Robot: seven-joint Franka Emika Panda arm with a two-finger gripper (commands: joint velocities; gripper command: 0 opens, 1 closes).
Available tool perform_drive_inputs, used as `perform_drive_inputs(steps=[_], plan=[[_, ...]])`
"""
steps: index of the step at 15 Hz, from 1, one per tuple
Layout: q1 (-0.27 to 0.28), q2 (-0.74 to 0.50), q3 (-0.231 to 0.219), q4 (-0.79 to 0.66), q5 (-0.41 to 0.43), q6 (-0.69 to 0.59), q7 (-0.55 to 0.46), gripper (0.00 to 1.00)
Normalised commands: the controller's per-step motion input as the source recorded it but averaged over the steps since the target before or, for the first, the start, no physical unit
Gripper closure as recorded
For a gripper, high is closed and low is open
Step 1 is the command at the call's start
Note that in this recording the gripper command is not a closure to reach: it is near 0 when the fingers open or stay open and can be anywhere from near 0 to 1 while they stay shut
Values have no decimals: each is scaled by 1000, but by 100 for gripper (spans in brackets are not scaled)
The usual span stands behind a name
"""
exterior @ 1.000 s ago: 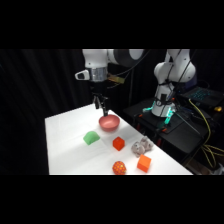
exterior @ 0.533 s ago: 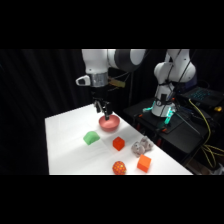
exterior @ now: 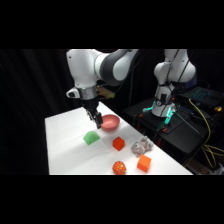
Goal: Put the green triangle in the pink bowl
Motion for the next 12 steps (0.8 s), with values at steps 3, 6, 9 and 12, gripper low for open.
perform_drive_inputs(steps=[3,6,9,12], plan=[[-88,289,-41,435,-44,-175,-90,0],[-90,186,-49,279,-58,-150,-87,0],[-94,108,-43,175,-48,-128,-104,0],[-81,144,-29,238,-47,-142,-123,0]])
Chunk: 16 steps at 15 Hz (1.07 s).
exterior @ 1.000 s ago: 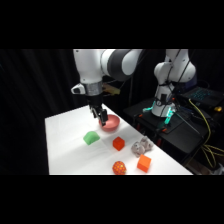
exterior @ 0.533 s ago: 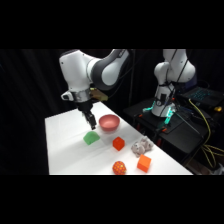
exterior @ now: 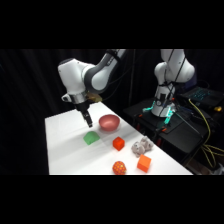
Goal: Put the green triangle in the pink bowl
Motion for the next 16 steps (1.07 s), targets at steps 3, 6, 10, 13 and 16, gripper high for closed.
perform_drive_inputs(steps=[3,6,10,13,16], plan=[[-67,250,3,304,-22,-115,-163,0],[-40,307,46,363,-11,-117,-184,0],[-59,287,71,397,6,-153,-216,0],[-99,241,71,336,25,-163,-238,0],[-125,126,86,163,54,-150,-256,0]])
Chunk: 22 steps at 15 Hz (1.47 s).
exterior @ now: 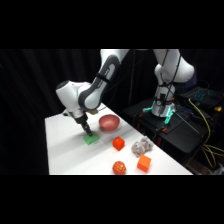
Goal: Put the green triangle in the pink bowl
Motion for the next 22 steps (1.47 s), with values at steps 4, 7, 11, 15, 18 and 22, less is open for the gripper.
perform_drive_inputs(steps=[4,7,11,15,18,22], plan=[[-89,-2,117,-43,74,-106,-246,0],[-55,-40,132,-103,105,-106,-239,0],[-58,-66,83,-91,114,-90,-239,49],[-64,-143,29,-117,95,-41,-203,100],[-23,-261,3,-243,70,29,-126,100],[34,-518,-18,-493,43,117,-35,50]])
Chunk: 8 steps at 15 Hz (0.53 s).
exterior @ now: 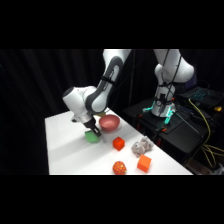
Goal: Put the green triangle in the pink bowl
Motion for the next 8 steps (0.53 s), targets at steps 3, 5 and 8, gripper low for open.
perform_drive_inputs(steps=[3,5,8], plan=[[80,-775,-23,-693,38,164,30,48],[76,-857,-40,-790,44,229,45,48],[51,-788,-69,-767,71,288,36,49]])
